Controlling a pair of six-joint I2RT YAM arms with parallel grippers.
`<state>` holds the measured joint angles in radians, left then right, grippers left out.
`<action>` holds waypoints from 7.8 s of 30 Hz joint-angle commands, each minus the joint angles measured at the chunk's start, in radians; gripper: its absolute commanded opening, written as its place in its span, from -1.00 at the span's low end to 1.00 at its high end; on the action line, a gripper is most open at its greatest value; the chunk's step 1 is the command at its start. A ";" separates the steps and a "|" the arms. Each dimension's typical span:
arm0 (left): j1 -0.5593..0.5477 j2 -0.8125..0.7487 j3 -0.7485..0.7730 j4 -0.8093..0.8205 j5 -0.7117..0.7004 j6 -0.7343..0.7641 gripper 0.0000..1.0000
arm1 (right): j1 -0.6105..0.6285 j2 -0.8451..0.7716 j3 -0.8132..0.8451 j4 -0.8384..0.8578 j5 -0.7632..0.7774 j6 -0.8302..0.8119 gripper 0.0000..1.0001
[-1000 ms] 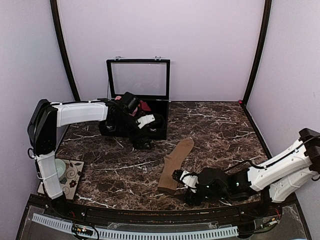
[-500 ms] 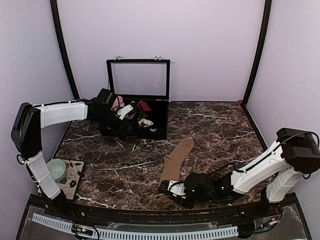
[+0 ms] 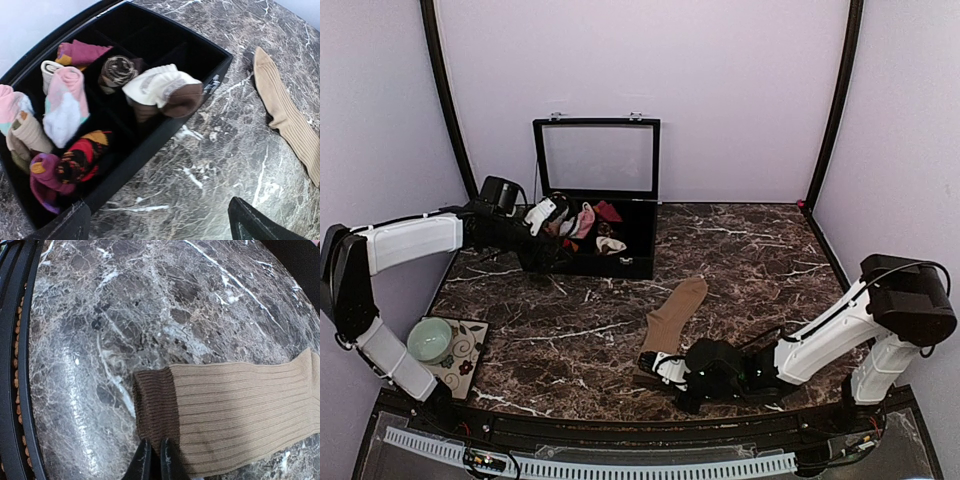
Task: Roll the socks
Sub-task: Roll the sock at the center of the board.
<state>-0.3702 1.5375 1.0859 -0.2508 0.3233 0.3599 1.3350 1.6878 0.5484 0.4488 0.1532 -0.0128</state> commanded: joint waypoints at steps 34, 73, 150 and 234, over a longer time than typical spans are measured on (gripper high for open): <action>-0.622 0.305 0.067 -0.125 0.082 0.489 0.10 | -0.378 0.207 0.043 0.014 -0.811 0.803 -1.00; -0.482 0.498 0.226 -0.284 0.367 0.229 -1.00 | -0.361 -0.055 -0.117 0.145 -0.576 0.664 -0.23; -0.356 0.367 0.334 -0.500 0.471 0.268 -0.21 | -0.074 0.064 -0.041 -0.139 -0.126 0.510 -1.00; -0.555 0.771 0.600 -0.831 0.554 0.359 -1.00 | 0.049 -0.536 -0.149 -0.349 0.331 0.488 0.99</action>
<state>-0.9192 2.2711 1.6161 -0.9497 0.8330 0.7341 1.3155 1.1969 0.3447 0.2222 0.2077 0.5510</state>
